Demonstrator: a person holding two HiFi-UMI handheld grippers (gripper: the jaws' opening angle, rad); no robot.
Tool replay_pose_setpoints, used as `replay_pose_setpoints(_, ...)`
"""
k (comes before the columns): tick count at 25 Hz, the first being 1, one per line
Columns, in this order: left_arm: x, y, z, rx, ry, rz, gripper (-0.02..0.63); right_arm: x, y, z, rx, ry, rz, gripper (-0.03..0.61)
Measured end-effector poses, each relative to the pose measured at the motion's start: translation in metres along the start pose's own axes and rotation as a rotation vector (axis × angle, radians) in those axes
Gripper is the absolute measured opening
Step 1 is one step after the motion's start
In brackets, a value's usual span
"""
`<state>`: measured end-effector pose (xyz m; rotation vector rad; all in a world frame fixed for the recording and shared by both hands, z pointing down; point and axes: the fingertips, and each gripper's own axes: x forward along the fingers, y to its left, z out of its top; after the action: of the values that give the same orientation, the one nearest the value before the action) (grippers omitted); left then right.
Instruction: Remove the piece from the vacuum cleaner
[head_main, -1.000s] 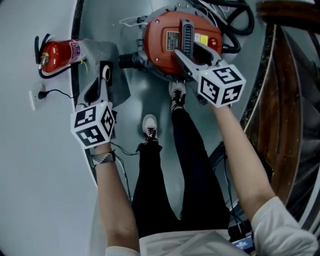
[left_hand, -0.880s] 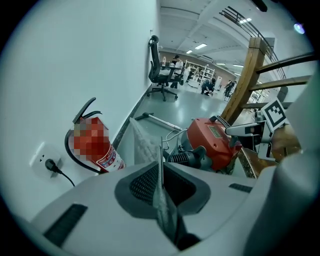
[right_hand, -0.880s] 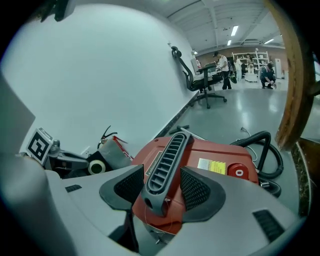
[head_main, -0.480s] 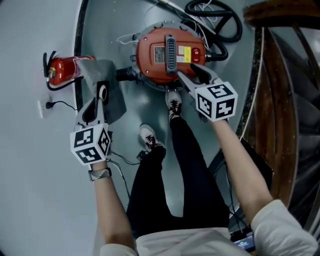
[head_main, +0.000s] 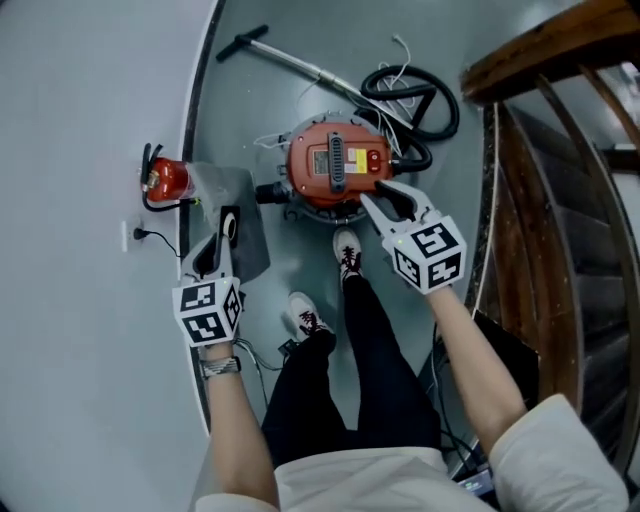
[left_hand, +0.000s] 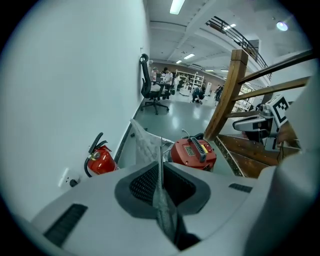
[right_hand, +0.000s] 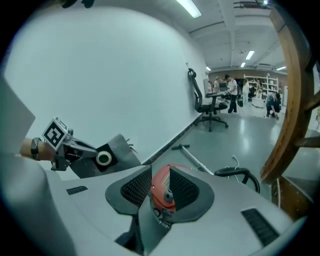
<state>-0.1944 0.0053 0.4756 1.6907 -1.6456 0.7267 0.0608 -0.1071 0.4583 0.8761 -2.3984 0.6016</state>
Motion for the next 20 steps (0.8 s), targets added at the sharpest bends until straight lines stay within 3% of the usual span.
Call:
replay_pose_setpoints(3,-0.040,-0.004,0.000,0.006,-0.002,-0.007,0.032,-0.037,0.032,0.036,-0.071,-0.063,0.046,0.074)
replay_pose_setpoints(6,-0.077,-0.008,0.000,0.014,-0.008,-0.011,0.032,-0.073,0.056,0.056,-0.128,-0.087,0.071,0.064)
replay_pose_setpoints(13,-0.155,-0.032,0.017,0.001,-0.060,-0.044,0.032,-0.156,0.095,0.082,-0.127,-0.106,0.079,0.042)
replay_pose_setpoints(20,-0.215,-0.058,0.075,0.045,-0.191,-0.104,0.032,-0.226,0.113,0.149,-0.127,-0.238,0.025,0.038)
